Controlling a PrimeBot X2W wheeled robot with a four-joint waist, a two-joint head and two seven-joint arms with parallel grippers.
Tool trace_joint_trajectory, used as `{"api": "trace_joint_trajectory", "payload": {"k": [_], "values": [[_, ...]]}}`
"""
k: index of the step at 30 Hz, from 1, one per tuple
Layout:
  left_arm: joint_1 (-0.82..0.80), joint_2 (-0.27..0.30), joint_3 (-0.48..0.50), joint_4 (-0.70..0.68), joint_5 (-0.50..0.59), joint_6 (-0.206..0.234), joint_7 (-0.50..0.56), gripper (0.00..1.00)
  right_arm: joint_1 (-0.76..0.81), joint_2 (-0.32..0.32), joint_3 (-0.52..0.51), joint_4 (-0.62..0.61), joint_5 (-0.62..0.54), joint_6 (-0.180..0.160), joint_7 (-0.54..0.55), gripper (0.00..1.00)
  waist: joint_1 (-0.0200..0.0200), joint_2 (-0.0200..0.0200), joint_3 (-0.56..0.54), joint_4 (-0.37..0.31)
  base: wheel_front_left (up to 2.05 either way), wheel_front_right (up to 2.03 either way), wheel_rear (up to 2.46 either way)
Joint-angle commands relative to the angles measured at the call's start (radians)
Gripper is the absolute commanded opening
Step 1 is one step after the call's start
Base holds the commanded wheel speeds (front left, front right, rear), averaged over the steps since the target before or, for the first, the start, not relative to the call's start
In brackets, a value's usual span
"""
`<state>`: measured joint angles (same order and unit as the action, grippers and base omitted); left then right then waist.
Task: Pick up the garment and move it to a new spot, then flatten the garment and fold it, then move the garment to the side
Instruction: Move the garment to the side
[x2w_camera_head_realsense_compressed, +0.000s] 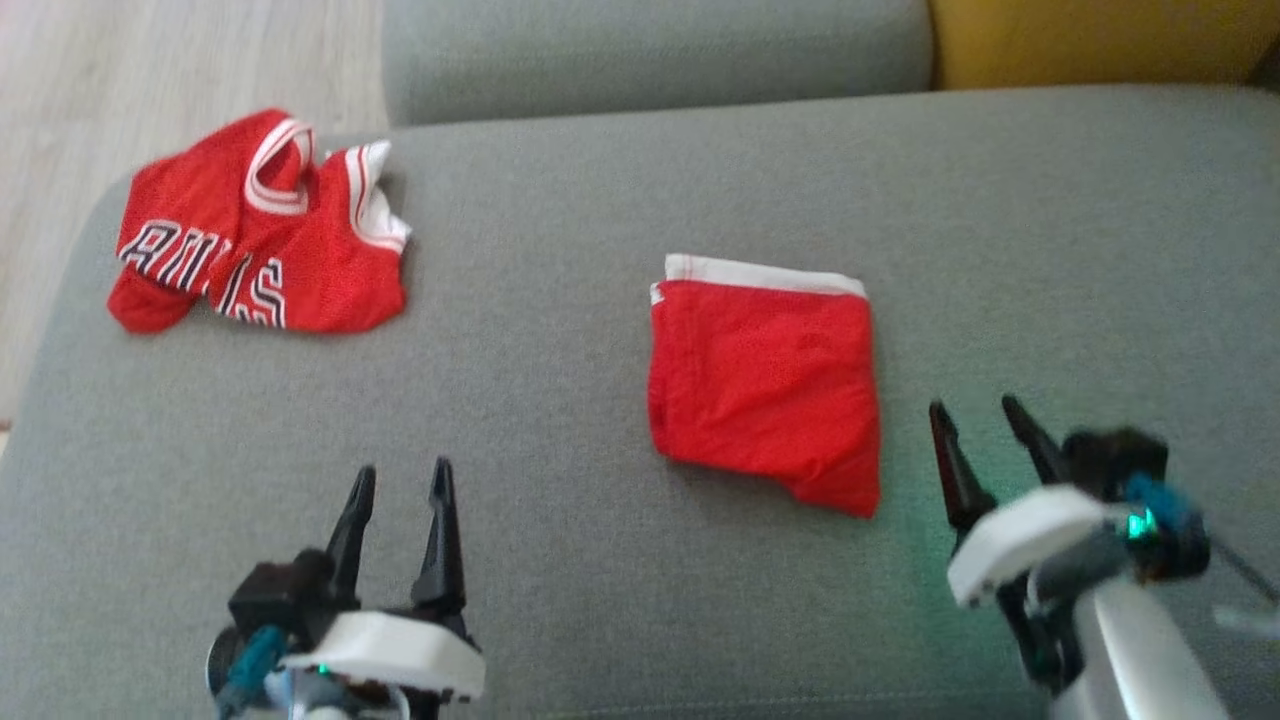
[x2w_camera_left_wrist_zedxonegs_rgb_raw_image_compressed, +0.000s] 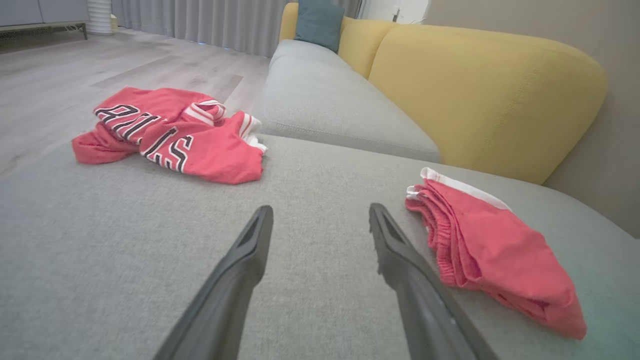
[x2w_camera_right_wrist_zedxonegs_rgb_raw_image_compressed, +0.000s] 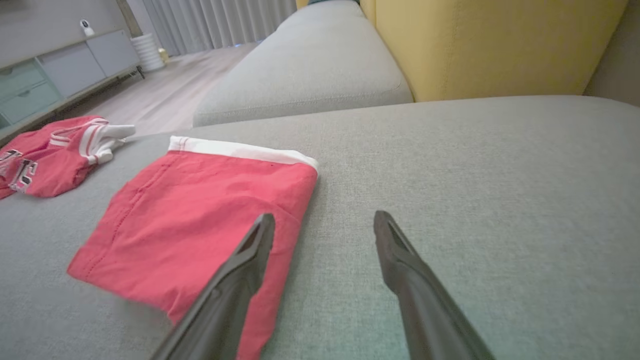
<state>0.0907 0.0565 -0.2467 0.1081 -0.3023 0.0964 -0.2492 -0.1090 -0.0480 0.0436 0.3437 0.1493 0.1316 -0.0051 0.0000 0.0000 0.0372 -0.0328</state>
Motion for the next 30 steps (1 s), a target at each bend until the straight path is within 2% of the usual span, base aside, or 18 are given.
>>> {"api": "trace_joint_trajectory", "payload": {"k": [1,9,10,15,19,20,22,23,25,26,27,30], "values": [[-0.068,-0.006,0.017,-0.048,-0.006,0.006,-0.013,1.00,-0.111,-0.002,0.012,-0.022,-0.011,-0.001,0.056,1.00,0.0000,0.0000,0.048,0.026,0.00,0.00,0.00],[-0.125,-0.006,-0.029,-0.057,-0.043,0.022,-0.013,1.00,-0.273,-0.045,0.012,0.071,0.063,-0.001,0.278,1.00,0.0000,0.0000,0.146,0.098,0.00,0.00,0.00],[-0.125,-0.006,-0.029,-0.057,-0.043,0.022,-0.013,1.00,-0.273,-0.045,0.012,0.071,0.063,-0.001,0.278,1.00,0.0000,0.0000,0.146,0.098,0.00,0.00,0.00],[-0.147,-0.006,-0.048,-0.053,-0.069,0.036,-0.013,1.00,-0.312,-0.096,0.034,0.140,0.155,-0.001,0.418,1.00,0.0000,0.0000,0.167,0.156,0.00,0.00,0.00],[-0.144,-0.006,-0.049,-0.049,-0.073,0.039,-0.013,1.00,-0.308,-0.113,0.059,0.151,0.213,-0.001,0.483,1.00,0.0000,0.0000,0.163,0.171,0.00,0.00,0.00],[-0.144,-0.006,-0.050,-0.049,-0.074,0.040,-0.013,1.00,-0.307,-0.118,0.064,0.151,0.221,-0.001,0.492,0.93,0.0000,0.0000,0.161,0.172,0.00,0.00,0.00],[-0.142,-0.006,-0.050,-0.049,-0.074,0.041,-0.013,1.00,-0.307,-0.125,0.069,0.152,0.233,-0.001,0.501,0.60,0.0000,0.0000,0.159,0.173,0.00,0.00,0.00],[-0.141,-0.006,-0.050,-0.050,-0.073,0.041,-0.013,1.00,-0.310,-0.128,0.071,0.154,0.238,-0.001,0.503,0.48,0.0000,0.0000,0.159,0.173,0.00,0.00,0.00],[-0.140,-0.006,-0.050,-0.050,-0.070,0.039,-0.013,1.00,-0.317,-0.134,0.076,0.158,0.240,-0.001,0.502,0.33,0.0000,0.0000,0.161,0.170,0.00,0.00,0.00],[-0.139,-0.006,-0.049,-0.051,-0.068,0.038,-0.013,1.00,-0.322,-0.138,0.080,0.158,0.240,-0.001,0.499,0.14,0.0000,0.0000,0.163,0.167,0.00,0.00,0.00],[-0.139,-0.006,-0.048,-0.052,-0.065,0.037,-0.013,1.00,-0.328,-0.141,0.084,0.158,0.239,-0.001,0.495,0.00,0.0000,0.0000,0.165,0.162,0.00,0.00,0.00],[-0.139,-0.006,-0.045,-0.054,-0.056,0.033,-0.013,1.00,-0.349,-0.156,0.090,0.155,0.233,-0.001,0.477,0.00,0.0000,0.0000,0.177,0.144,0.00,0.00,0.00]]}}
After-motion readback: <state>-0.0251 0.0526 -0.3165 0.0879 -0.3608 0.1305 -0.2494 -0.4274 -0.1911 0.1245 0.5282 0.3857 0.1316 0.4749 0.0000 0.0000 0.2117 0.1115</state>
